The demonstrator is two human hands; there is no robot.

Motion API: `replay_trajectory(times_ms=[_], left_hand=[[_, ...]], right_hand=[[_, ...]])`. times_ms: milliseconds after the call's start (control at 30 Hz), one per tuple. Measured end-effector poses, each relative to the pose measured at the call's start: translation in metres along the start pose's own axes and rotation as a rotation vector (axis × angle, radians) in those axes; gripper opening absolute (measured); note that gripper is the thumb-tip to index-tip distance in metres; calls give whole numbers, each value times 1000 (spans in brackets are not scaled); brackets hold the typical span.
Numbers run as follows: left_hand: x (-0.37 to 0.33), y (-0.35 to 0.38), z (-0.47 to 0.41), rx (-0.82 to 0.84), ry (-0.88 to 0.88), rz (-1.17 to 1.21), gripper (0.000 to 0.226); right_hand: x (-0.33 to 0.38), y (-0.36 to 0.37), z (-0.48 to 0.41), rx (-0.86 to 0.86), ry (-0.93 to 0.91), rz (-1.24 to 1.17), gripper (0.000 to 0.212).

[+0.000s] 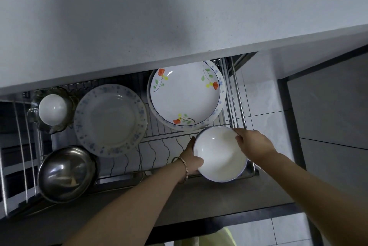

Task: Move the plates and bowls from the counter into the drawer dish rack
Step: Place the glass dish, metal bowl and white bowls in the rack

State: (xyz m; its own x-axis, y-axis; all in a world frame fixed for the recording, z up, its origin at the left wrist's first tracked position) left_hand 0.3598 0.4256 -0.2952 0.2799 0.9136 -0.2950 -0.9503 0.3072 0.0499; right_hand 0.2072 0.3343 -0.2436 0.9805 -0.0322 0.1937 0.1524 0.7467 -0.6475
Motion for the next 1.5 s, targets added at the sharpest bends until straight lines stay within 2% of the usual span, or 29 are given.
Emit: replay_trajectory(times_ms=[67,233,400,467,567,733,867,1000,1067,1233,1400,1500], left_hand=[[2,0,5,7,-25,-59,101],[6,-14,21,-52,-70,-57,85],[10,-23,32,-18,-68,31,84],[8,-32,41,-53,-52,2,73],[-8,-59,63,-185,34,-86,46],[-57,-137,128,-392,266,-65,17],[-88,-240,195,-612,385,-117,17],[-98,-350,248,-774,425,64,20],[-96,-402,271,-801,432,140,18],[-82,-497,293,-859,431,167,17],[-68,-553,270,-809,451,219,23],[-63,-564,257,-778,480,222,20]], right_hand=[[0,-1,2,-5,22,49,37],[12,-13,11,-25,34,70,36],[29,-34,16,-24,30,78,37],[39,-42,19,-30,26,74,39],[70,-56,27,-34,-30,29,38],[160,-88,39,26,-175,-139,36],[270,-135,54,-4,-363,-168,31],[369,-180,51,-32,-440,-305,32],[420,-195,41,-41,-449,-368,36],[517,-218,2,-32,-307,-598,47],[553,-228,-56,-86,-137,-1131,56],[563,-223,-71,-79,-110,-1377,42]])
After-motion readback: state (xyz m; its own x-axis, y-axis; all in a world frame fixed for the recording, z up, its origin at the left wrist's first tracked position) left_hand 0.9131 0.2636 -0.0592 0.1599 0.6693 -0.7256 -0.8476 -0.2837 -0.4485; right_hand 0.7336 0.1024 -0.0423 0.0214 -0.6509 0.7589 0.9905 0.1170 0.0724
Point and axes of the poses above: each hand's wrist, its own z-axis away from the middle knuckle, its own y-axis out of the palm, x = y × z, the point moved 10 cm from there along -z, towards the middle knuckle, and after that the axes turned 2 degrees about -y, right-handed, at the moved point
